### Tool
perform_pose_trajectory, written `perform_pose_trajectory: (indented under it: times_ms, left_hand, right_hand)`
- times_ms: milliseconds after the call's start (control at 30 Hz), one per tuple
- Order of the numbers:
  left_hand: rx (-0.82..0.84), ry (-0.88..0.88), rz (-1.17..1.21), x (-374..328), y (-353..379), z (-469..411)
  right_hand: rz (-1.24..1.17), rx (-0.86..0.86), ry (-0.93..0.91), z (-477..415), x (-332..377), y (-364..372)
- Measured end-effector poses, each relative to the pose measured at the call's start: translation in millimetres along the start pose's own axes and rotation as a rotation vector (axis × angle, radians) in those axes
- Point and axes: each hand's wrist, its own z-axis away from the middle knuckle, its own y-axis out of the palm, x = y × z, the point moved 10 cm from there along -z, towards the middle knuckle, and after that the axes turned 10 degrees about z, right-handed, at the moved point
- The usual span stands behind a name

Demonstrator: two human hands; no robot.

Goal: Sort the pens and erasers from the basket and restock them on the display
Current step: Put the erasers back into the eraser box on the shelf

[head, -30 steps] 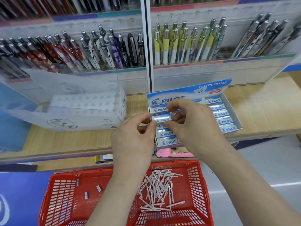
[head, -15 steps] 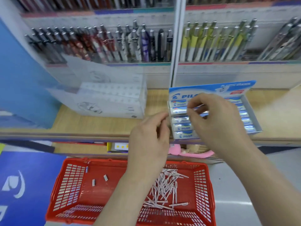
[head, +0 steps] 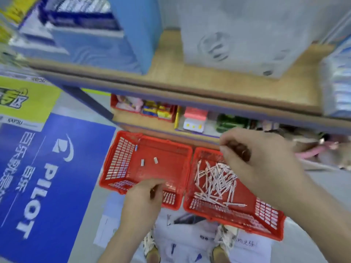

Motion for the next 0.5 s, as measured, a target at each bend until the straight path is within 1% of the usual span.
perform_pose_trajectory:
  times_ms: [100,167,333,400,500]
  left_hand:
    - [0.021,-0.106,-0.032,84.9,-12.5,-3.5]
    - [0.032,-0.14,-0.057,136.4,-16.6,-13.6]
    - [0.085,-0.205,-0.116,265.3,-6.3,-67.1]
    - [0.089,-0.192,-0.15,309.5,7.7,-96.2]
    - [0.094,-0.132,-0.237,368.8,41.9,-148.0]
  right_hand:
    - [0.01,0.114,0.031,-6.4,9.1,90.4]
    - [0.008,0.178,0.086,-10.0,7.1,152.8]
    - [-0.038,0.246,0.238,-2.7,-14.6,327.0]
    - [-0.066,0.31,0.291,4.8,-30.4,399.6]
    - [-0.044,0.378,0.263,3.4,-53.6,492.0]
